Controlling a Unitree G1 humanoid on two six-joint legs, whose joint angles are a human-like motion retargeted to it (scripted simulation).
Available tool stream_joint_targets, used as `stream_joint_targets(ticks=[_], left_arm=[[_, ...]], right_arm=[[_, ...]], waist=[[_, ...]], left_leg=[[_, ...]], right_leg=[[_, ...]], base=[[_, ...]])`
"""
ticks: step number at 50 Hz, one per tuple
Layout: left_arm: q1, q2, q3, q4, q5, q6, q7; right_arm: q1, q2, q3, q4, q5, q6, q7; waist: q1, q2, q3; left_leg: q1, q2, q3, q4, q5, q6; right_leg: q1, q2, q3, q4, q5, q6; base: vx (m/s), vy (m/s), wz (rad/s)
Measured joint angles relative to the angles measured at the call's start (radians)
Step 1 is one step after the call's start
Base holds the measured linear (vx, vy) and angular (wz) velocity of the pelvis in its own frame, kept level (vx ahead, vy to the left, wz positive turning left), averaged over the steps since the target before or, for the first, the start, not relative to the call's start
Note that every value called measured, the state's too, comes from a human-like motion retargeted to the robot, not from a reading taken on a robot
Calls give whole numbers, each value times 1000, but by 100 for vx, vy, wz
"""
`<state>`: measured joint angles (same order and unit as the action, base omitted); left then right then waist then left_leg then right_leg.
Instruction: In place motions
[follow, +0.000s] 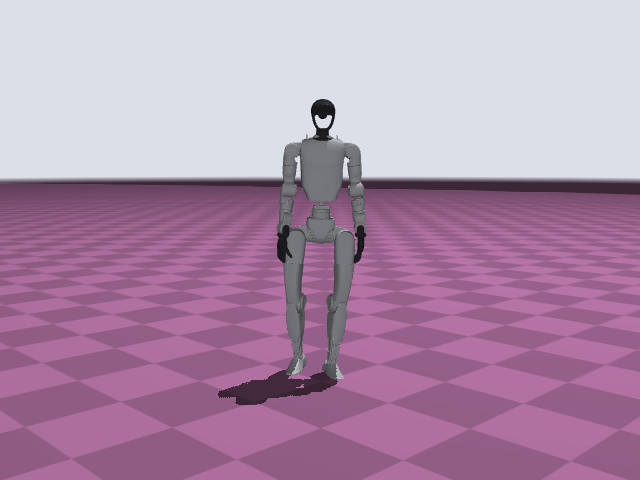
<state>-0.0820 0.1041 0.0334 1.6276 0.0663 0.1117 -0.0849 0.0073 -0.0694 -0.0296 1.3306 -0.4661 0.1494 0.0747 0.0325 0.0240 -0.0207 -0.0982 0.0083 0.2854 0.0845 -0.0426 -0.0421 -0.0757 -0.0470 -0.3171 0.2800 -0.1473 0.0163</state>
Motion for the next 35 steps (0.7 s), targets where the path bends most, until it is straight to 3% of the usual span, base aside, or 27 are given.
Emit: stream_joint_targets(ticks=[2,3,5,7,9,14,17,25,28,31,35], left_arm=[[-1,2,-5,-22,13,1,-7],[-2,7,-10,-40,29,0,-16],[-2,22,-51,-69,55,2,-54],[-12,37,-110,-84,87,3,-79],[-32,41,-164,-90,125,3,-62],[-42,43,-223,-105,160,-12,-67],[-45,35,-222,-84,151,-12,-51],[-61,36,-305,-58,124,-8,-76],[-47,40,-330,-70,143,-24,-55],[-42,41,-310,-68,149,-22,-41],[-36,37,-260,-58,138,-10,-35]], right_arm=[[0,3,16,-12,-19,-2,5],[1,5,26,-19,-32,-5,10],[3,4,32,-20,-56,-11,21],[3,8,9,-8,-74,-11,34],[0,2,-6,9,-87,-1,42],[17,-12,-39,35,-104,6,5],[26,-17,-42,46,-90,10,-13],[14,0,-7,-38,-104,-25,32],[6,-4,25,-71,-117,-39,37],[-5,-9,48,-81,-109,-51,38],[-11,-25,43,-62,-83,-44,31]], waist=[[12,-33,13],[30,-48,22],[93,-80,27],[62,-74,40],[116,-74,51],[100,-62,51],[65,-56,31],[-16,-51,107],[-56,-31,108],[-125,-14,105],[-179,6,92]], left_leg=[[13,-41,-17,-10,0,4],[23,-57,-26,-16,0,3],[24,-81,-12,-13,-6,-2],[17,-93,-105,0,5,-1],[16,-97,-117,6,8,1],[35,-112,-164,-3,9,13],[42,-107,-127,-16,3,18],[114,-62,77,-33,-70,34],[125,-17,222,-43,-104,29],[136,25,376,-56,-134,13],[153,63,567,-63,-170,-13]], right_leg=[[-6,-2,35,-102,5,-15],[-10,13,87,-142,36,-63],[-2,-64,-34,-123,33,-32],[12,-59,-59,-118,23,-27],[43,-69,-84,-136,18,-19],[87,-72,-126,-156,17,-5],[75,-68,-117,-146,19,-7],[28,-34,-10,-153,103,-48],[18,-47,-149,-163,50,-54],[27,-79,-362,-170,6,-21],[68,-106,-662,-181,13,5]], base=[[9,-14,70],[6,-9,39],[5,-8,42],[2,-12,151],[-5,-9,69],[7,4,63],[7,4,-9],[-22,-7,-157],[-44,-7,-286],[-52,-4,-271],[-38,1,-261]])
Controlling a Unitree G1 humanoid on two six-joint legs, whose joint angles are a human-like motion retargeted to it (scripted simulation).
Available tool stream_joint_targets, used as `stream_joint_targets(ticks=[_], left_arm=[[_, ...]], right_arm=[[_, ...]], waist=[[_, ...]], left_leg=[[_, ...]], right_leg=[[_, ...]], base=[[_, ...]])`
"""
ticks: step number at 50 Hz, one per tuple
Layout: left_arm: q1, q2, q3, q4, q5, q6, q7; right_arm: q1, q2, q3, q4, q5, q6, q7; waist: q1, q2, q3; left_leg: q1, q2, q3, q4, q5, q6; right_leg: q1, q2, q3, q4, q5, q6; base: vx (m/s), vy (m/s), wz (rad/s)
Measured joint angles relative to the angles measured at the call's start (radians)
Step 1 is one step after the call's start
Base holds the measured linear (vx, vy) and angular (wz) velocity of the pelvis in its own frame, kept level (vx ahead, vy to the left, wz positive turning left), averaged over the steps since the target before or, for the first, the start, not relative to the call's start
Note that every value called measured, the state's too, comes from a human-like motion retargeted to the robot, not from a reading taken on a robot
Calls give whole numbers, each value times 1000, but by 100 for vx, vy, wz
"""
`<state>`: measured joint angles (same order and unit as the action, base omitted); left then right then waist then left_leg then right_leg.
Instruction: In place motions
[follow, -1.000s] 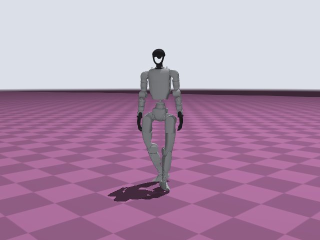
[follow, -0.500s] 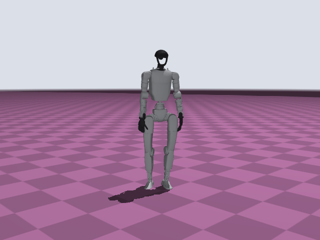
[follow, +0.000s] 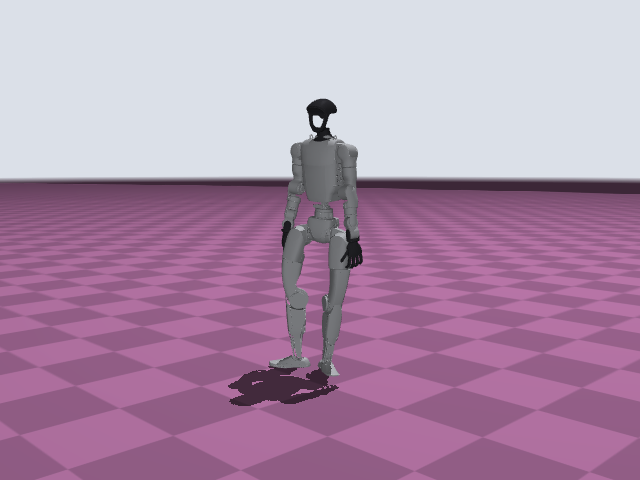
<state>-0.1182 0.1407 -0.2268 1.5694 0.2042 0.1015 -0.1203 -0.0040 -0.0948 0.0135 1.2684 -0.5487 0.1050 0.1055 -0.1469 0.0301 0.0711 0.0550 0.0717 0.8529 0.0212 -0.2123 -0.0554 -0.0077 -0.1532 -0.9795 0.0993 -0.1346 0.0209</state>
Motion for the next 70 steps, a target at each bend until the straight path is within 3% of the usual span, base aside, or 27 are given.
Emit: stream_joint_targets(ticks=[3,7,8,10,12,15,20,22,26,28,30,32,33,35,40,43,45,47,50,54,60,64,70], left_arm=[[-4,0,42,6,-13,7,3],[-2,5,57,10,-17,8,16],[-2,6,64,12,-18,8,20],[1,7,75,16,-23,7,26],[8,14,93,24,-31,10,27],[22,8,126,36,-45,17,52],[52,5,191,16,-141,-12,46],[58,8,211,5,-132,-8,41],[61,21,205,-11,-118,-7,64],[62,19,189,-13,-120,-5,66],[50,6,183,-10,-127,-4,65],[36,-17,187,-8,-144,-7,67],[30,-32,188,-10,-155,-10,67],[23,-56,186,-17,-167,-17,64],[28,-92,143,-50,-132,-37,66],[42,-93,111,-53,-98,-45,74],[56,-90,87,-47,-80,-46,72],[74,-88,78,-33,-64,-44,59],[70,-89,102,-11,-45,-34,45],[71,-72,121,-21,-57,-27,48],[91,-56,176,-29,-75,-19,45],[73,-36,180,-35,-74,-11,28],[59,-23,189,-50,-54,-18,42]], right_arm=[[-9,-19,-19,39,39,10,-14],[14,-39,-70,78,90,11,-26],[19,-45,-76,84,96,12,-29],[32,-51,-87,91,102,14,-40],[41,-50,-101,115,112,17,-57],[38,-43,-131,162,135,37,-67],[16,-29,-134,179,140,34,-70],[14,-26,-122,187,136,34,-71],[16,-20,-111,226,128,41,-70],[22,-24,-117,247,107,50,-62],[19,-34,-130,257,83,60,-56],[10,-45,-137,256,72,63,-62],[5,-52,-139,253,71,61,-68],[-5,-65,-143,246,74,56,-75],[-32,-90,-148,216,84,53,-64],[-44,-82,-140,196,92,52,-66],[-49,-74,-131,196,106,47,-68],[-56,-79,-103,214,101,38,-51],[-78,-92,-58,223,49,51,-16],[-97,-101,-9,209,10,39,-37],[-95,-102,-17,196,21,36,-32],[-96,-93,-19,194,73,33,-38],[-54,-68,-32,179,75,34,-39]], waist=[[48,-1,-26],[10,2,-52],[9,-5,-60],[2,-21,-76],[-15,-32,-84],[-8,-28,-92],[-71,-36,-104],[-97,-50,-109],[-101,-147,-98],[-51,-199,-99],[-6,-208,-100],[32,-184,-96],[50,-173,-94],[66,-159,-92],[87,-122,-98],[90,-81,-92],[78,-70,-82],[25,-40,-99],[25,-28,-111],[43,-26,-72],[83,-10,-120],[66,-5,-102],[92,-24,-100]], left_leg=[[26,14,220,3,-32,-33],[37,28,277,27,-58,-60],[42,23,296,35,-62,-69],[50,8,321,48,-65,-83],[81,12,346,61,-52,-101],[108,39,341,72,-11,-101],[163,53,388,79,62,-109],[182,64,386,107,102,-85],[222,87,297,268,171,71],[186,131,176,454,151,208],[87,220,15,681,96,257],[-60,201,-247,816,86,239],[-124,137,-383,845,89,215],[-187,65,-510,867,71,203],[-214,15,-516,686,-58,210],[-165,-26,-476,399,-44,167],[-128,-85,-471,236,15,253],[-70,-52,-442,224,-26,157],[-107,-63,-448,225,-12,158],[-38,-61,-357,189,-37,161],[-74,-55,-339,182,-43,146],[-107,-52,-442,199,-30,141],[-177,-71,-638,227,8,121]], right_leg=[[16,-9,-50,24,14,9],[78,-6,-150,19,81,-4],[88,-8,-129,13,102,8],[99,-8,-88,-17,65,88],[71,26,-33,-61,54,17],[47,3,55,-39,68,14],[10,47,198,-51,44,-20],[9,48,235,-55,39,-26],[50,-26,287,-58,40,-25],[62,-68,343,-55,43,-27],[61,-62,381,-68,51,-39],[49,-30,428,-81,64,-51],[40,-22,458,-85,72,-54],[28,-21,496,-86,84,-54],[-4,-15,568,-84,111,-48],[-5,26,606,-80,116,-48],[16,36,628,-77,115,-44],[17,55,625,-68,111,-38],[-11,49,683,-53,117,-28],[-4,45,705,-32,121,-19],[-58,39,727,52,81,7],[-62,55,749,125,59,-15],[-91,103,1016,167,52,-1]], base=[[-30,-4,-340],[-24,-8,-187],[-19,-9,-170],[-18,-15,-147],[-11,-20,-151],[-11,-24,-149],[-18,-23,-119],[-11,-33,-77],[-1,-30,-82],[14,-24,-159],[6,-15,-151],[-8,-9,-147],[-9,-1,-146],[-5,2,-124],[5,6,-110],[15,5,-106],[24,6,-57],[27,16,-7],[13,16,-71],[10,12,-68],[15,12,-10],[6,2,117],[9,-3,164]])
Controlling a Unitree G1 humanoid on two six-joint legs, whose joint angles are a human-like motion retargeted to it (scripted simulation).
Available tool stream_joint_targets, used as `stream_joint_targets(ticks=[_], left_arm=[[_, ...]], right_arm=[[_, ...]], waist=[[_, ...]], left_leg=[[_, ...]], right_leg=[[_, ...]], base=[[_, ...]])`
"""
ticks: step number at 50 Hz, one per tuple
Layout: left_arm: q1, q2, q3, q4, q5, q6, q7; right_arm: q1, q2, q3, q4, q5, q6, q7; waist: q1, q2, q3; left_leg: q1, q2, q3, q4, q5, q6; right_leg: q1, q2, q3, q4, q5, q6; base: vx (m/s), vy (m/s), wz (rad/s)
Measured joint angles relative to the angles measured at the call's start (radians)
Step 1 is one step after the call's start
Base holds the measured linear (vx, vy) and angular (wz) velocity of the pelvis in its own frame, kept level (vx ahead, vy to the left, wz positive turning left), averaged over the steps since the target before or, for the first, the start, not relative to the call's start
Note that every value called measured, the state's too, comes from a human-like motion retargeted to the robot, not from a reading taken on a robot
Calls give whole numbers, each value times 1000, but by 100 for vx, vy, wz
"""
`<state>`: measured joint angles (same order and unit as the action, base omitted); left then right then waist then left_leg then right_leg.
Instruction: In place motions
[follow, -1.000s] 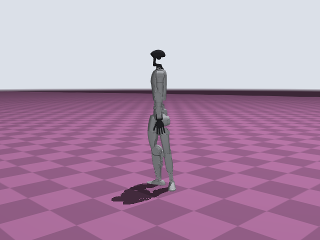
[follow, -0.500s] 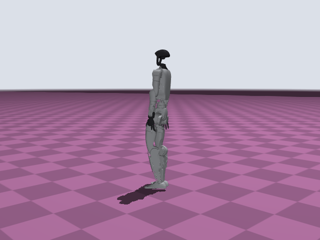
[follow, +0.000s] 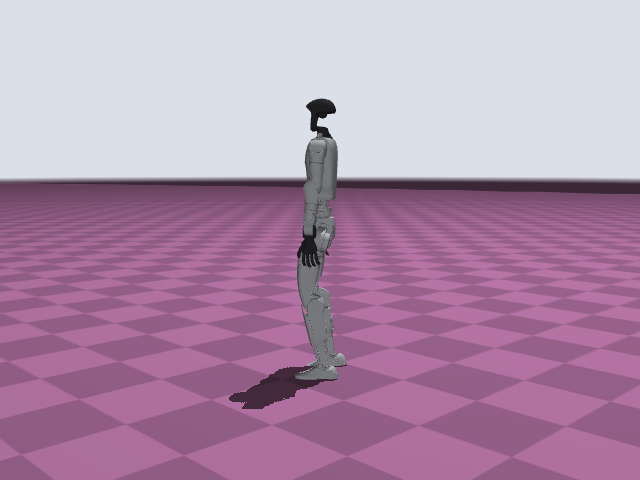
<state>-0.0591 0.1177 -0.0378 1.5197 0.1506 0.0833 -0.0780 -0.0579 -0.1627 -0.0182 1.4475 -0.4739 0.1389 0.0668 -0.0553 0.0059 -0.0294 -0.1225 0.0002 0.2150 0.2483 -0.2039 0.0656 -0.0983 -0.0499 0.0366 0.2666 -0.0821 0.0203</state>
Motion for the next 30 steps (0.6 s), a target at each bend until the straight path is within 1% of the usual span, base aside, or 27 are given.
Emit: stream_joint_targets(ticks=[2,5,7,8,10,12,13,15,17,18,19,20,22,23,25,26,27,28,30], left_arm=[[-8,1,8,4,-6,-2,-1],[-27,6,14,18,-28,0,-2],[-39,13,10,22,-37,2,-1],[-47,18,4,22,-40,4,-1],[-64,26,-6,20,-40,6,0],[-83,30,-12,19,-36,8,5],[-92,28,-10,18,-36,8,13],[-107,12,-16,27,-62,-2,43],[-112,-4,-10,37,-114,-24,72],[-112,-13,-5,42,-155,-37,85],[-111,-22,2,46,-185,-45,92],[-111,-31,10,50,-210,-50,97],[-110,-46,28,56,-232,-52,106],[-108,-53,34,59,-241,-55,115],[-105,-62,34,61,-253,-65,133],[-105,-64,29,61,-254,-70,140],[-106,-65,25,62,-252,-74,146],[-110,-66,21,63,-248,-76,149],[-115,-62,21,67,-234,-75,148]], right_arm=[[13,11,-12,-10,3,-4,0],[30,24,-27,-22,19,-12,2],[33,27,-27,-22,19,-15,4],[35,26,-26,-21,14,-16,4],[37,23,-22,-15,-2,-15,5],[43,17,-27,-10,-23,-10,8],[46,16,-32,-7,-31,-8,8],[60,7,-45,-5,-39,-5,3],[74,-4,-60,-6,-49,-2,-2],[83,-10,-71,-6,-60,2,-10],[92,-14,-81,-4,-69,6,-18],[99,-17,-91,-1,-78,10,-27],[114,-24,-104,11,-77,15,-44],[127,-28,-111,21,-68,16,-50],[146,-32,-128,41,-49,13,-54],[153,-30,-138,47,-44,14,-52],[159,-28,-148,54,-41,15,-51],[163,-26,-157,59,-39,18,-50],[172,-18,-166,69,-34,23,-57]], waist=[[3,-7,0],[-18,-19,13],[-25,-18,25],[-24,-15,37],[5,-17,63],[63,-24,90],[103,-23,104],[157,-17,122],[181,-19,130],[175,-17,128],[163,-10,121],[148,-1,111],[119,2,88],[101,-5,71],[70,-15,42],[51,-21,31],[30,-28,22],[5,-37,14],[-30,-54,-5]], left_leg=[[-28,-15,-75,5,16,-7],[-73,-56,-252,10,47,-26],[-95,-66,-324,6,69,-43],[-106,-71,-363,-1,84,-58],[-118,-81,-416,-21,110,-86],[-121,-96,-443,-58,127,-106],[-122,-91,-438,-80,125,-110],[-131,-82,-411,-116,88,-107],[-147,-54,-291,-130,41,-114],[-159,-26,-185,-135,13,-128],[-165,14,-49,-132,-1,-169],[-167,60,103,-127,-9,-223],[-151,124,413,-97,6,-281],[-122,151,623,-76,31,-298],[-50,156,905,-59,80,-289],[-24,144,964,-49,98,-262],[-4,134,997,-33,112,-234],[2,125,980,-4,117,-204],[6,114,916,53,119,-161]], right_leg=[[-8,5,64,-10,-3,8],[-3,14,167,-40,-1,35],[11,25,196,-36,-31,53],[22,25,157,-38,-55,49],[46,4,15,-61,-89,-2],[73,-4,-78,-79,-100,-27],[78,-1,-115,-80,-106,-35],[96,-23,-219,-93,-112,-29],[124,-36,-319,-109,-123,-30],[141,-42,-398,-121,-130,-28],[155,-41,-468,-133,-137,-25],[166,-37,-534,-143,-142,-21],[180,-37,-642,-163,-151,-11],[190,-40,-710,-180,-156,-6],[212,-35,-836,-214,-165,9],[225,-32,-894,-230,-169,21],[237,-29,-950,-246,-173,34],[249,-26,-1001,-260,-177,50],[263,-26,-1079,-273,-186,82]], base=[[7,-11,211],[-5,-15,295],[-7,-16,288],[-14,-14,297],[-17,-11,263],[-20,-8,212],[-22,-6,212],[-21,2,243],[-16,8,289],[-13,9,365],[-10,13,389],[-7,23,348],[-2,25,350],[3,17,395],[6,15,396],[10,20,385],[11,18,396],[14,14,390],[26,18,346]])
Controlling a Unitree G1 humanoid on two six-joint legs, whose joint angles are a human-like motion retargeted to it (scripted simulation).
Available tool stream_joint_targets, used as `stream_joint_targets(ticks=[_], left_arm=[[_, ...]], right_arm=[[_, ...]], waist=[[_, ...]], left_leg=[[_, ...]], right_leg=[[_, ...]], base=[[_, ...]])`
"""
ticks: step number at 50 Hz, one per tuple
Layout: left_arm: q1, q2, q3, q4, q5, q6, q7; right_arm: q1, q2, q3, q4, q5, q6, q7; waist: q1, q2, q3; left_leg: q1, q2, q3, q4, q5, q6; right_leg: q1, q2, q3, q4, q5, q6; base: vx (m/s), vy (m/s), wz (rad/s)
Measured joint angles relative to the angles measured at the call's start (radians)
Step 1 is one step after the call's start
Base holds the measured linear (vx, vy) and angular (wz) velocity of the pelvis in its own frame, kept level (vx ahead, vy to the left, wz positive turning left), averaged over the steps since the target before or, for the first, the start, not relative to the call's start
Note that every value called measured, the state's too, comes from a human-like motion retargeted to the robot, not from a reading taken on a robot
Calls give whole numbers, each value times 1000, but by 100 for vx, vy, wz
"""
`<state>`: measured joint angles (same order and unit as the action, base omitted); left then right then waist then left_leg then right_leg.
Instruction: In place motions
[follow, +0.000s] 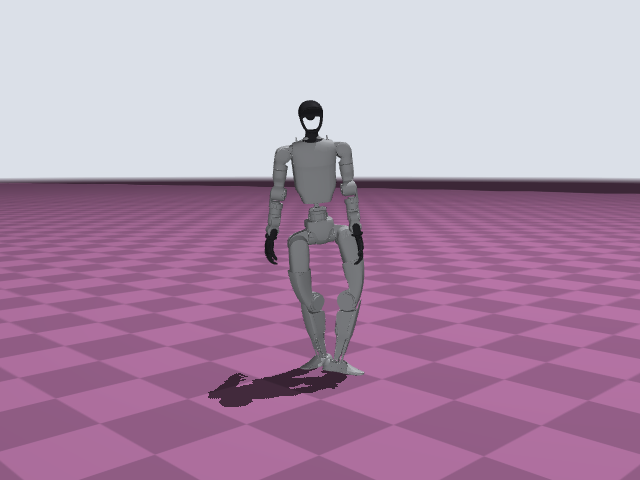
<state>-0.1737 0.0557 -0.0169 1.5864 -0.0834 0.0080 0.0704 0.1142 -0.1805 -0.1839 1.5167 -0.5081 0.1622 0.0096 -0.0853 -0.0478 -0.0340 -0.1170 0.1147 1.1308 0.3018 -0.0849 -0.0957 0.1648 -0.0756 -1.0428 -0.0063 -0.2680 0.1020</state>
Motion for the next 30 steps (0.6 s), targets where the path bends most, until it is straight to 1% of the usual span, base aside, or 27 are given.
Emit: stream_joint_targets(ticks=[2,3,5,6,7,8,10,11,13,14,15,17,18,20,22,23,25,27,28,30], left_arm=[[1,5,10,5,13,3,-2],[4,7,16,8,17,4,-1],[15,8,27,16,18,4,6],[17,7,34,27,14,3,5],[20,7,41,39,8,3,5],[21,9,48,55,-3,6,8],[19,20,63,82,-20,15,22],[21,25,81,87,-18,18,25],[30,30,109,94,-11,23,22],[36,32,118,101,-10,25,18],[43,34,124,110,-11,28,13],[54,45,121,114,-11,42,9],[51,52,118,114,-5,52,4],[29,64,115,114,26,71,-18],[7,68,106,109,62,83,-45],[2,70,100,100,74,86,-56],[1,71,71,64,95,83,-88],[5,69,56,39,102,75,-101],[5,68,49,27,104,66,-103],[9,63,44,16,98,46,-81]], right_arm=[[7,10,4,13,13,5,-11],[9,15,5,20,18,7,-12],[13,23,3,26,19,7,-3],[10,21,-1,20,12,8,15],[7,21,-2,13,4,6,31],[5,22,3,0,-3,0,45],[-2,25,12,-27,-10,-29,66],[-11,21,24,-35,-18,-40,75],[-28,13,37,-49,-49,-44,86],[-32,11,41,-55,-66,-42,84],[-35,10,46,-60,-81,-40,78],[-31,14,51,-67,-79,-58,66],[-32,17,52,-68,-69,-65,64],[-40,21,52,-59,-44,-64,65],[-42,29,48,-45,-21,-53,69],[-42,33,47,-40,-14,-49,72],[-32,41,51,-31,-5,-45,81],[-25,47,58,-30,-12,-44,79],[-25,51,65,-31,-21,-43,76],[-23,55,78,-35,-37,-44,72]], waist=[[13,-15,-20],[36,-18,-30],[89,-10,-45],[91,-13,-53],[102,-19,-59],[132,-29,-59],[162,-20,-56],[184,-21,-53],[195,-15,-61],[181,-2,-69],[162,15,-77],[106,50,-72],[80,66,-62],[36,90,-32],[21,90,-7],[24,85,0],[41,74,10],[48,66,14],[48,58,21],[47,42,35]], left_leg=[[30,-13,-13,-2,13,6],[55,-28,-5,-38,31,-3],[109,-82,53,-148,31,-31],[69,-101,-102,-150,25,-36],[36,-111,-196,-148,23,-33],[18,-103,-166,-138,28,-15],[25,-122,-200,-169,14,0],[31,-128,-206,-181,13,-1],[39,-124,-215,-193,8,-2],[37,-114,-235,-195,8,3],[32,-101,-265,-197,10,10],[35,-73,-342,-197,15,19],[39,-58,-371,-198,18,22],[47,-37,-435,-199,24,29],[49,-34,-501,-200,31,34],[49,-35,-522,-199,33,35],[45,-35,-577,-194,35,37],[38,-37,-617,-187,35,41],[34,-42,-649,-182,34,44],[35,-58,-697,-180,35,48]], right_leg=[[8,0,-72,-1,-4,22],[11,7,-96,2,-7,31],[20,32,-124,12,-11,47],[27,35,-156,11,-6,57],[33,34,-171,10,-1,64],[38,25,-154,13,8,67],[56,48,-158,25,20,59],[63,47,-134,38,33,49],[74,43,-107,79,79,18],[77,46,-91,110,105,-7],[79,51,-71,146,130,-36],[76,59,-20,244,160,-91],[68,62,9,298,165,-98],[35,61,91,396,166,-87],[-32,69,251,468,156,-52],[-53,75,304,479,152,-46],[-95,79,400,472,143,-62],[-119,75,447,440,135,-85],[-141,72,488,415,125,-99],[-175,73,584,359,114,-106]], base=[[36,20,231],[31,11,157],[35,13,134],[47,26,156],[45,24,129],[33,11,84],[27,9,68],[36,25,61],[37,21,94],[36,5,158],[44,5,193],[40,4,228],[24,-2,239],[23,-3,229],[25,-6,175],[19,-11,133],[18,-14,124],[24,-13,118],[18,-16,138],[14,-16,129]])
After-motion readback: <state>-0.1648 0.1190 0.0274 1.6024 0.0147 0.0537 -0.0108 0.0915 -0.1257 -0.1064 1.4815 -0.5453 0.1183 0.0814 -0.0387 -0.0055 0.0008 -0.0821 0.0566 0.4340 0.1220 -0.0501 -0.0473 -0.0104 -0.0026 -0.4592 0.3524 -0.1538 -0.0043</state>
